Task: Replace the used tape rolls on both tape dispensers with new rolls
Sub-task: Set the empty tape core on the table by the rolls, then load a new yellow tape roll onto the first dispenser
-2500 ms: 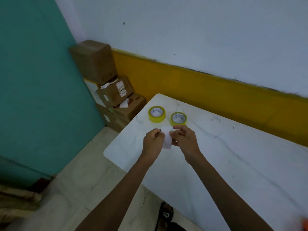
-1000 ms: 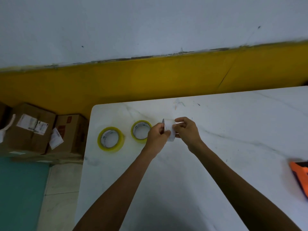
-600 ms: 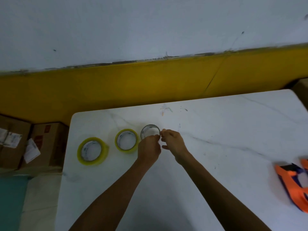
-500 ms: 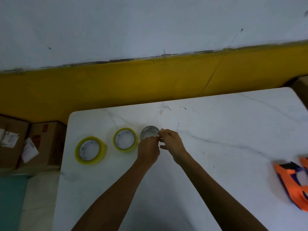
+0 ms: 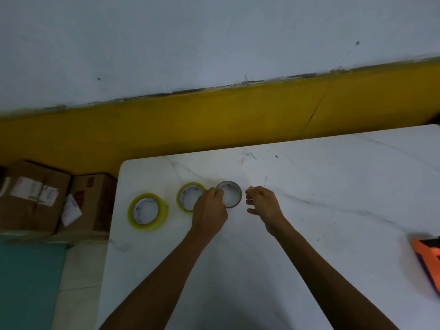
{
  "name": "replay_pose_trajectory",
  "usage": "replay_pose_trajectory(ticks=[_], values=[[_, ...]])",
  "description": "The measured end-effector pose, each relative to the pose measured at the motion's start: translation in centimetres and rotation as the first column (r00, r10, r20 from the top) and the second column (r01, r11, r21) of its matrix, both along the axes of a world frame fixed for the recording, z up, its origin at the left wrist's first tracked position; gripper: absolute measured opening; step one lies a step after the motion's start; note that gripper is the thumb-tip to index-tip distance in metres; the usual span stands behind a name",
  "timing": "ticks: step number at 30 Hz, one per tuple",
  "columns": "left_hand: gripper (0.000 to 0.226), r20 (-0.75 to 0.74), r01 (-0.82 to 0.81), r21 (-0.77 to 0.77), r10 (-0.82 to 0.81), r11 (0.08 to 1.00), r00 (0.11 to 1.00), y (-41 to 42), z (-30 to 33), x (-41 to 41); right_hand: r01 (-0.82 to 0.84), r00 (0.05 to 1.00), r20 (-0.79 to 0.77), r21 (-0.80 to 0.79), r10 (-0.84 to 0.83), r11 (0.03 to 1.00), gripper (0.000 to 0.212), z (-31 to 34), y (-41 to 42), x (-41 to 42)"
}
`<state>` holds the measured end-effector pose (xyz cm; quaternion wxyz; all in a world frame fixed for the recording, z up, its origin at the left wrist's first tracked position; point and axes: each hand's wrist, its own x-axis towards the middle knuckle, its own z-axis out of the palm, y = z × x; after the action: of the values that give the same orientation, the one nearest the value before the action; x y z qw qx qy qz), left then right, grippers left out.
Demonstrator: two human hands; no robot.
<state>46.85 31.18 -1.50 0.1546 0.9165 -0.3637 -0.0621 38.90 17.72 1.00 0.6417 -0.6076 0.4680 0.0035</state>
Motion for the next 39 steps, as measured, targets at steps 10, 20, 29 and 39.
replay_pose_trajectory(ticks=[10,20,29,39], values=[[0.029,-0.125,-0.082,0.229,0.113,0.970,0.986,4.9,0.2,0.7,-0.031,0.999,0.031,-0.001,0.031,1.000,0.018,1.5,0.7,-0.7],[0.021,-0.102,-0.060,0.366,0.104,0.929,0.989,4.9,-0.2,0.5,0.006,0.999,0.038,0.113,-0.010,0.994,0.015,1.1,0.9,-2.5],[0.038,-0.308,-0.334,0.120,0.355,0.935,0.883,4.2,2.8,3.1,0.062,0.996,0.060,0.077,-0.067,0.995,0.013,3.2,-0.5,-4.0],[0.015,-0.645,-0.470,-0.203,0.244,0.859,0.724,0.9,11.0,0.5,0.008,0.972,0.234,-0.026,-0.001,1.000,0.017,7.7,2.9,-2.6]])
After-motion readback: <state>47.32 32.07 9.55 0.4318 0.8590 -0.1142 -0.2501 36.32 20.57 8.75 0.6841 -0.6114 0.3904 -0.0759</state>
